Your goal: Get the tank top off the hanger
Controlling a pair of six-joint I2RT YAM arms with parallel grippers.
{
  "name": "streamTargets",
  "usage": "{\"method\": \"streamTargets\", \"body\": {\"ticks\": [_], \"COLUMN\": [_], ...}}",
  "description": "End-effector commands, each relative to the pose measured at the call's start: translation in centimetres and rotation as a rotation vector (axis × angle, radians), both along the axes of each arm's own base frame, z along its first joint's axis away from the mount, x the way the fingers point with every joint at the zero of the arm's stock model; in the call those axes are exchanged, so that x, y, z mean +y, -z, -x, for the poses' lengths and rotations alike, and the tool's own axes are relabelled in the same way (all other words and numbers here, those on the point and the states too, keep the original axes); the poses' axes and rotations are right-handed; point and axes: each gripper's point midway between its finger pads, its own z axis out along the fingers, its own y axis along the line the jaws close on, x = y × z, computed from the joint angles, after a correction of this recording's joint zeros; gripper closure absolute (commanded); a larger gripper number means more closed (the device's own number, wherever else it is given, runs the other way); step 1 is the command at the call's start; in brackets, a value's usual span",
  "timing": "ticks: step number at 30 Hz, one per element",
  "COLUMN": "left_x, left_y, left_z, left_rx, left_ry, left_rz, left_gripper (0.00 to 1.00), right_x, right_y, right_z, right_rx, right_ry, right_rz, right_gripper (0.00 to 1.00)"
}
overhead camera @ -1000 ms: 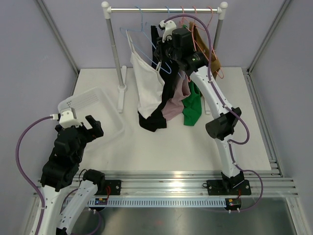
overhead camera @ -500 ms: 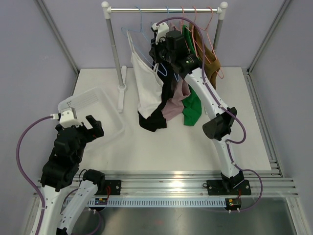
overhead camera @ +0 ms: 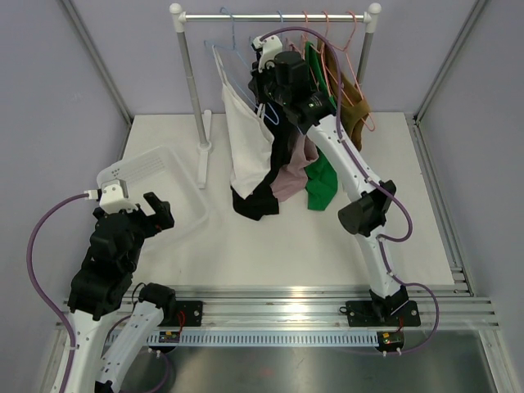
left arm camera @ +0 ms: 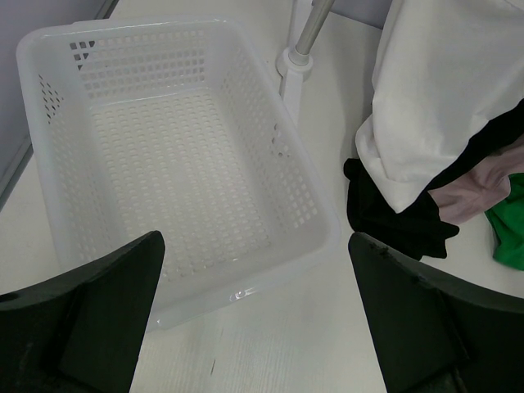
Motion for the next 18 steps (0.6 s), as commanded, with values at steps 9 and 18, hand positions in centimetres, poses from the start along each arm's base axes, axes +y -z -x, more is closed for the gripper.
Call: {"method": "streamTargets", "body": {"ticks": [9,18], "left_x": [-0.2,-1.2], "left_y": [-1.0,-2.7], "left_z": [-0.4,-0.4], "left_rx": [-0.047,-0.076], "left_ry": [0.012,0.062], "left_rz": [0.001,0.034], "left_gripper": [0.01,0.01], "right_x": [-2.1,-5.7], "right_y": [-15.1,-16.3], "right_z": [7.3,14.1], "right_rx": [-0.214,-0.114], "right_ry": [-0.043,-0.046], "right_rz": [-0.232,-0.25], "right_gripper": [1.0,1.0]}}
